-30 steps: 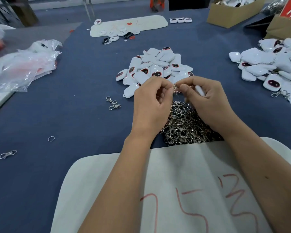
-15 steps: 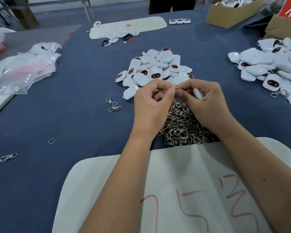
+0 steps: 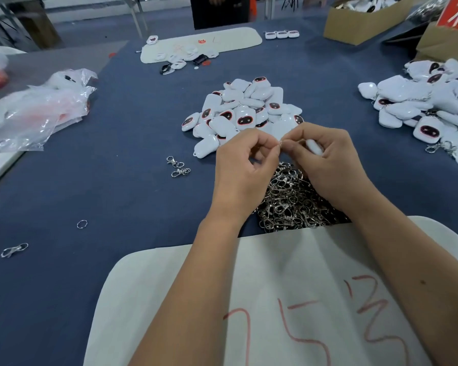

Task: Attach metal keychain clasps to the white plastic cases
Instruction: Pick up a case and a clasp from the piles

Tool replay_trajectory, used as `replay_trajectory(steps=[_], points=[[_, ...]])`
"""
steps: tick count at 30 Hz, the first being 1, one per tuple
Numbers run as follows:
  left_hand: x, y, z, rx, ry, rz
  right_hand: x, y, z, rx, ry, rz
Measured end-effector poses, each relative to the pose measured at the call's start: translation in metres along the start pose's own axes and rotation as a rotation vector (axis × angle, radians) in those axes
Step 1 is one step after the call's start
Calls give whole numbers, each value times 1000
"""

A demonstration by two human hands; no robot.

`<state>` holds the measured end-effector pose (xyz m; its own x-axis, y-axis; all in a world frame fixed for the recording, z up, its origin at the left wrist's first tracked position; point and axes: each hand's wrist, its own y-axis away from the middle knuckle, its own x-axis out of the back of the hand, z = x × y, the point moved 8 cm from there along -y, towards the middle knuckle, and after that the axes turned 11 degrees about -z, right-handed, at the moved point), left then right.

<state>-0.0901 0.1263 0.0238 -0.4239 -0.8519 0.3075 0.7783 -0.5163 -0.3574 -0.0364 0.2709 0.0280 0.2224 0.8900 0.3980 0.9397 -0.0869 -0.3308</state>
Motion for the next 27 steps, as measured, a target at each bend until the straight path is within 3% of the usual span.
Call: replay_trajectory(steps=[5, 13, 16, 21, 27], points=[[0, 0, -4, 22, -51, -41, -1, 1, -25, 227, 345, 11], [2, 1, -3, 6, -45, -45, -1, 4, -35, 358, 497, 41], [2, 1, 0, -9, -60, -25, 0, 5, -33, 318, 403, 79], [3, 0, 8, -73, -195, 2, 3, 4, -11, 64, 124, 113], [4, 2, 16, -123, -286, 33, -7, 2, -9, 60, 23, -32]])
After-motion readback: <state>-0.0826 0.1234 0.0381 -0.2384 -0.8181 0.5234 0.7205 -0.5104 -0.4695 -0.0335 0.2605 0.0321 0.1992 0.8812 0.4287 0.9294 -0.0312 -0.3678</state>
